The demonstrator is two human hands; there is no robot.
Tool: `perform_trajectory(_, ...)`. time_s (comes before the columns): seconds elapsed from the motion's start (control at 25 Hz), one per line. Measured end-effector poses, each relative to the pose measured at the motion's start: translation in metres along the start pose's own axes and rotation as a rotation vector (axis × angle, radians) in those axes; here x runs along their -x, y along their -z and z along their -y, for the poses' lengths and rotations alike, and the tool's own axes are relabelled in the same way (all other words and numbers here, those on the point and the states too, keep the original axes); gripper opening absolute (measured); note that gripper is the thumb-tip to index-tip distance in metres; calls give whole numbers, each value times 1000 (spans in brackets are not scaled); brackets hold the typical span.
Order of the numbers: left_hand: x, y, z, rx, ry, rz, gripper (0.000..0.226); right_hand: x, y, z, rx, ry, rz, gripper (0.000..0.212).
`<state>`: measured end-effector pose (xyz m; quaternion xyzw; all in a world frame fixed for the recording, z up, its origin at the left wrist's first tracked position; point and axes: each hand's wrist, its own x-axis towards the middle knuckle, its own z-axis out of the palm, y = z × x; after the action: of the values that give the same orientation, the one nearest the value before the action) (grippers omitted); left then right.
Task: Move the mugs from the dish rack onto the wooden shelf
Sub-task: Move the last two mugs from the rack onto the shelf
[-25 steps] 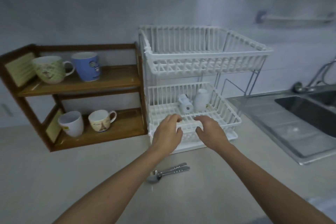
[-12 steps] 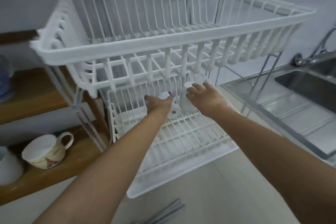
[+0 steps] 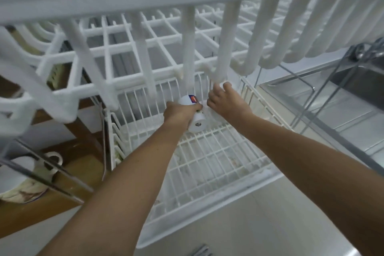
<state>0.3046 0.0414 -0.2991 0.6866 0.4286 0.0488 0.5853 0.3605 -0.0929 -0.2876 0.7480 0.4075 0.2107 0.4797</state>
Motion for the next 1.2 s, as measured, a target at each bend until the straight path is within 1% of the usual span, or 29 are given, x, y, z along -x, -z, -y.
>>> perform_trajectory(0.08, 7, 3, 5, 43, -15, -27, 82, 9, -1, -7, -18, -65, -2, 60)
perform_trajectory(0.12, 12, 6, 8, 56, -41, -42, 81, 18, 2, -12, -17, -144, -24, 53)
perform_trajectory(0.16, 19, 10, 9, 65, -74, -52, 81, 29, 6, -17, -71, -239, -18, 49)
perform_trajectory(0.2, 28, 16, 10, 76, -104, -59, 81, 41, 9, -21, -196, -307, 13, 54)
perform_trajectory(0.28, 55, 31, 11, 126, -149, -59, 78, 72, 20, -26, -517, -358, 107, 75)
perform_trajectory(0.36, 88, 50, 12, 172, -178, -31, 71, 108, 39, -32, -747, -480, 114, 87)
perform_trajectory(0.48, 152, 85, 24, 156, -260, 64, 72, 168, 71, -31, -1123, -668, 32, 90)
perform_trajectory(0.6, 218, 127, 52, 10, -412, 97, 69, 217, 108, -19, -1548, -772, -102, 80)
perform_trajectory(0.68, 255, 160, 75, -67, -484, 51, 72, 241, 135, -7, -1766, -741, -209, 74)
perform_trajectory(0.8, 288, 213, 99, -137, -512, -59, 74, 257, 184, 4, -1941, -591, -311, 76)
perform_trajectory(0.88, 299, 246, 110, -152, -477, -171, 74, 259, 222, 8, -2038, -471, -366, 78)
perform_trajectory(1.0, 304, 288, 118, -139, -381, -362, 76, 250, 281, 15, -2156, -341, -433, 81)
perform_trajectory(1.08, 301, 312, 123, -145, -341, -459, 77, 236, 319, 21, -2230, -253, -470, 86)
perform_trajectory(1.12, 299, 323, 126, -153, -330, -488, 78, 226, 336, 25, -2265, -224, -475, 89)
perform_trajectory(1.2, 292, 342, 129, -187, -313, -524, 81, 198, 367, 29, -2311, -255, -464, 88)
